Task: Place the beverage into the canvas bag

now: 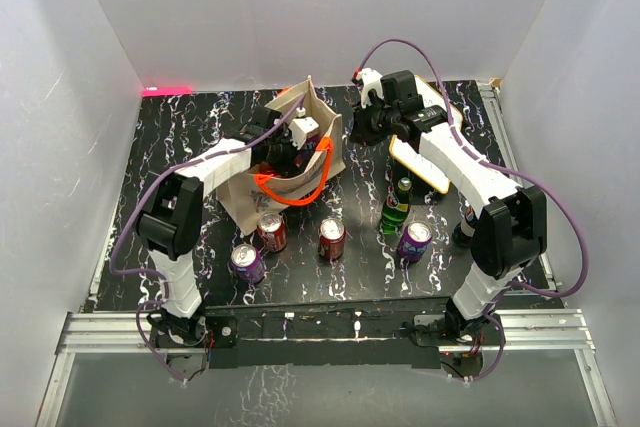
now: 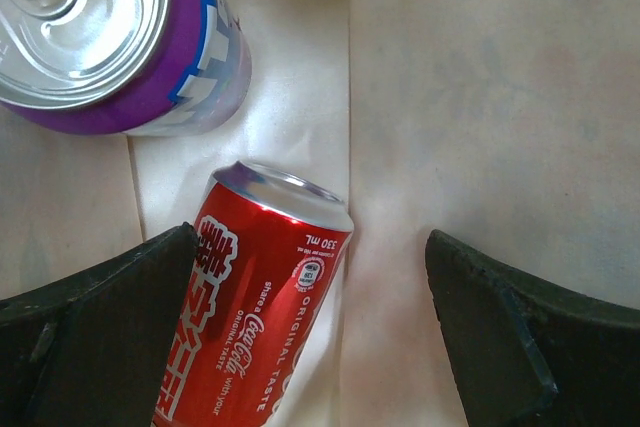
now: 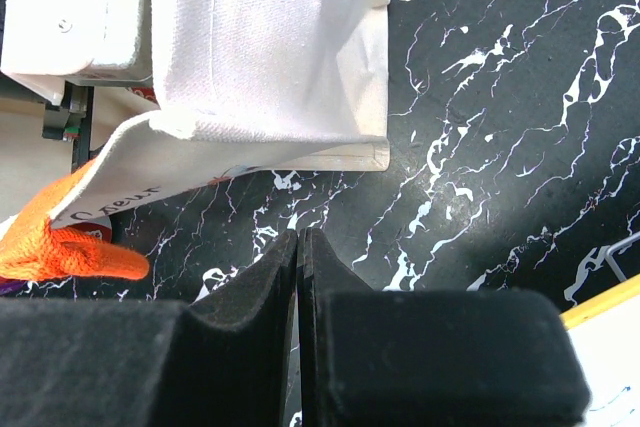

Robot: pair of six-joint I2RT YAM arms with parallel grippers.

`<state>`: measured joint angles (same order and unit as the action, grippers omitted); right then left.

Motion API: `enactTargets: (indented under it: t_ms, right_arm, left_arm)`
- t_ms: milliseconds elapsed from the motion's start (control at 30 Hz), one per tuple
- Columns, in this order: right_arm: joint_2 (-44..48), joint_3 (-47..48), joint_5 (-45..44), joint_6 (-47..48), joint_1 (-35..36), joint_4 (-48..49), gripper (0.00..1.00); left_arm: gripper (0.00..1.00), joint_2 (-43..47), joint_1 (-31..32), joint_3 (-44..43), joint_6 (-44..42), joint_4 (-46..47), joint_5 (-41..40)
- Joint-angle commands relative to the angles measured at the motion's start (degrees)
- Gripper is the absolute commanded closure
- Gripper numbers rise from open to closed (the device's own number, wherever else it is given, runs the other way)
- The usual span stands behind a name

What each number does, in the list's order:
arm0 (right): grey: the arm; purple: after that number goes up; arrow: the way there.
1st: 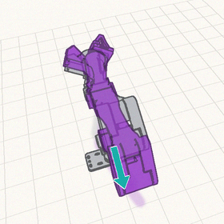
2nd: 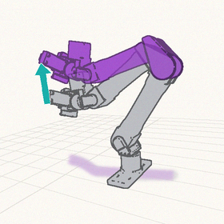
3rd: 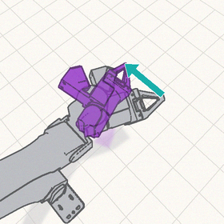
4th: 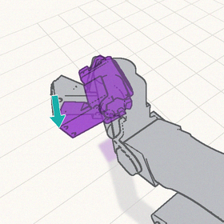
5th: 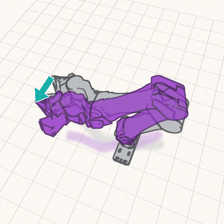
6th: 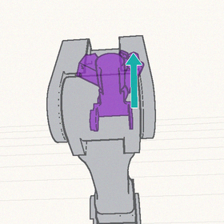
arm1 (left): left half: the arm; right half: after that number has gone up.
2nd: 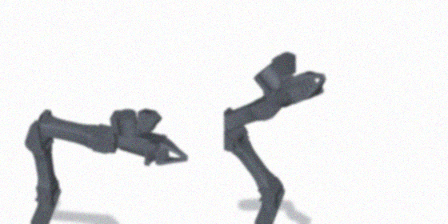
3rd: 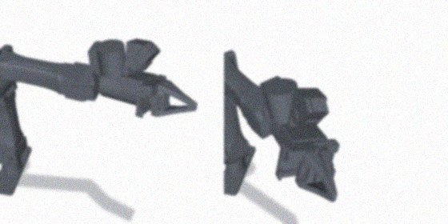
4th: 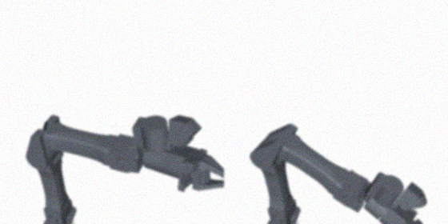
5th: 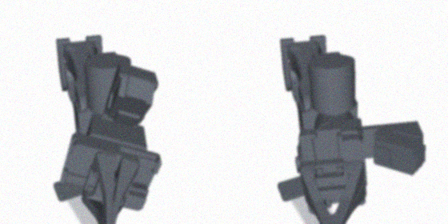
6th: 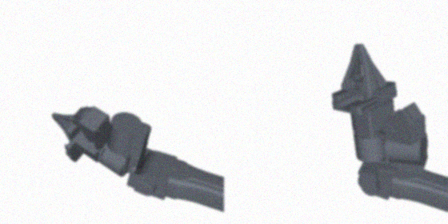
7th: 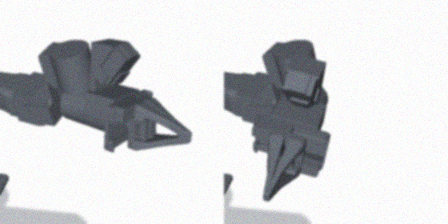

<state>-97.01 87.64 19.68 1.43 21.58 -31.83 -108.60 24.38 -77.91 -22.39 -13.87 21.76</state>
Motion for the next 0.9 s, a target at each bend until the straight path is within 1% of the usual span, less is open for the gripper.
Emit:
enactTargets:
  t_ms: [0,167,333,467,600,633,700,833,867]
  right_arm:
    - [0.95,0.95,0.45,0.33,-0.36,2.93,0.92]
    - [0.51,1.22,0.45,0.38,-0.32,2.92,0.92]
    - [0.42,1.05,0.56,0.33,-0.37,2.92,0.92]
    - [0.62,0.63,0.31,0.58,-0.39,2.92,0.92]
    - [1.06,0.02,0.18,0.76,-0.37,2.91,0.92]
    - [1.03,0.00,0.18,0.77,-0.37,2.92,0.92]
    - [0.98,0.04,0.25,0.70,-0.39,3.00,0.92]
    - [0.62,0.50,0.39,0.77,-0.36,3.09,0.92]
    - [0.60,0.58,0.36,0.76,-0.36,3.09,0.92]
  left_arm:
    - [0.03,-2.84,0.23,-0.54,-1.71,-4.41,2.18]
    - [0.03,-4.54,0.64,0.54,-4.06,-6.10,3.35]
    - [0.06,-7.29,1.42,0.25,-6.16,-9.21,4.67]
    - [0.10,-9.29,1.96,-0.08,-4.49,-9.19,3.16]
    - [0.15,-9.06,1.96,0.28,-2.77,-7.67,1.57]
    - [0.17,-8.65,1.98,0.36,-2.67,-7.33,1.47]
    - [0.25,-7.63,1.99,0.21,-2.66,-7.13,1.92]
    - [0.50,-5.41,1.95,-1.42,-2.79,-8.54,4.86]
    - [0.55,-4.74,1.98,-1.90,-2.89,-9.07,5.45]
